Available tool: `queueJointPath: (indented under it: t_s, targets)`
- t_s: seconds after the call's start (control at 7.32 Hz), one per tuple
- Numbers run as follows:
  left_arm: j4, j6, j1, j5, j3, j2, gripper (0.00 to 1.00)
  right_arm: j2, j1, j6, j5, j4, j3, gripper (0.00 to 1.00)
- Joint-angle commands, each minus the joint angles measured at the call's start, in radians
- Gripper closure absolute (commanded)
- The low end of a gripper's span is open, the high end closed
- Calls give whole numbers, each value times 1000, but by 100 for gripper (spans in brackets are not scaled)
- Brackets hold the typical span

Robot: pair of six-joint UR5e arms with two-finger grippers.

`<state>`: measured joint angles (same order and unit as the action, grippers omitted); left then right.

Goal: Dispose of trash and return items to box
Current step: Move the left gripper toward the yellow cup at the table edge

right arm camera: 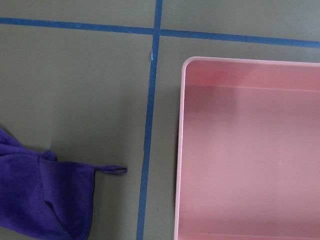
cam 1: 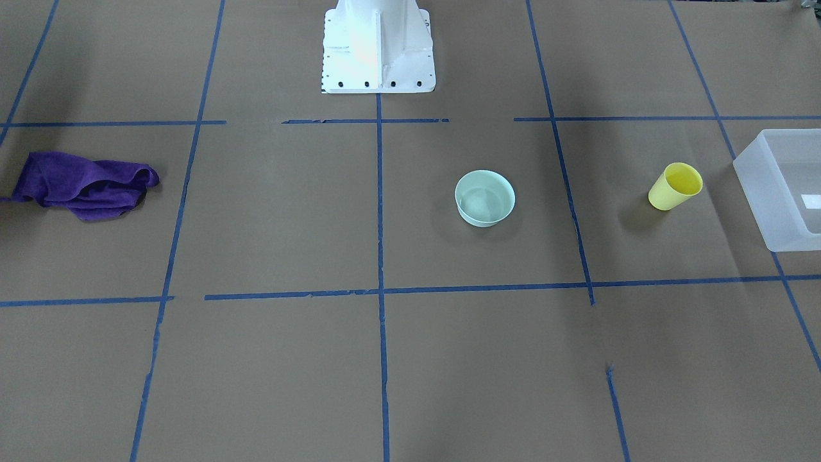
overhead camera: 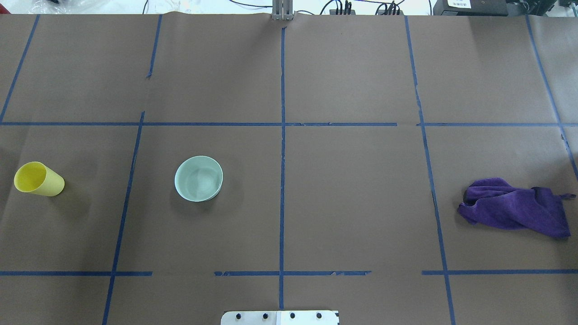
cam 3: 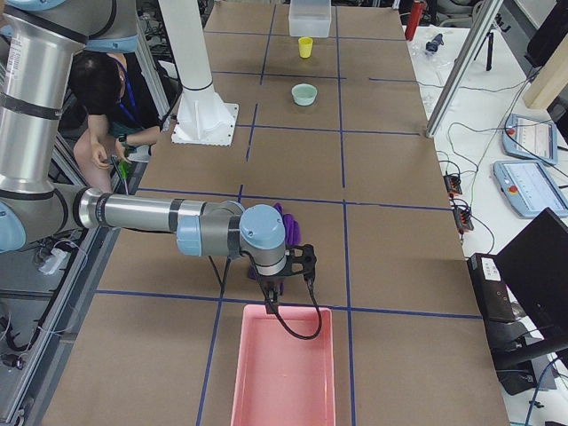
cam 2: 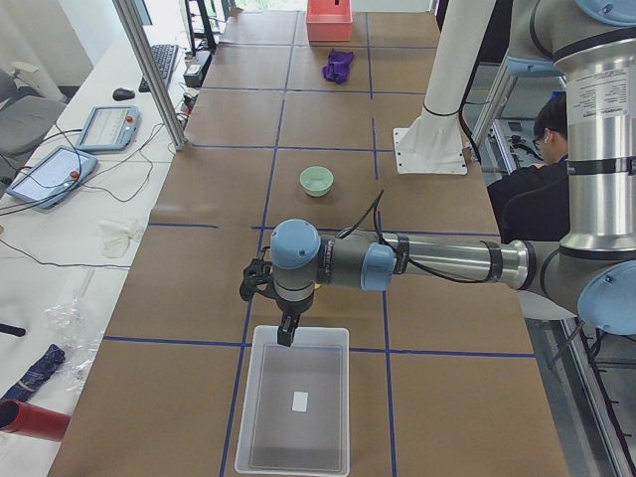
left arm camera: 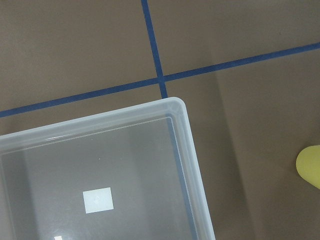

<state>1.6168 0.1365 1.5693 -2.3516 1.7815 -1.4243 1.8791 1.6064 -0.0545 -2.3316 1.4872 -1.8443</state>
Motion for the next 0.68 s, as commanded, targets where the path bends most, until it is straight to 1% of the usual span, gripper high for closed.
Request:
queueJointPath:
  t_s: [0.0,0.14,0.27,0.41,0.55]
  targets:
    - [0,2,2,2,31,1,0,0,0,1,-6,1,-4,0]
    - [2,2,2,2,15,1,0,-1,-2,1,-20,2,-7,0]
    - [2,2,2,3,25,5,0,-5,-2,2,-67,-1,-7,0]
    - [3,0,0,3,19,-4,0,-21,-3,13,-110,-2,-18,0]
    - [5,2,-2,3,24,-34,0,-34,-3,15,-126,-16,-33,0]
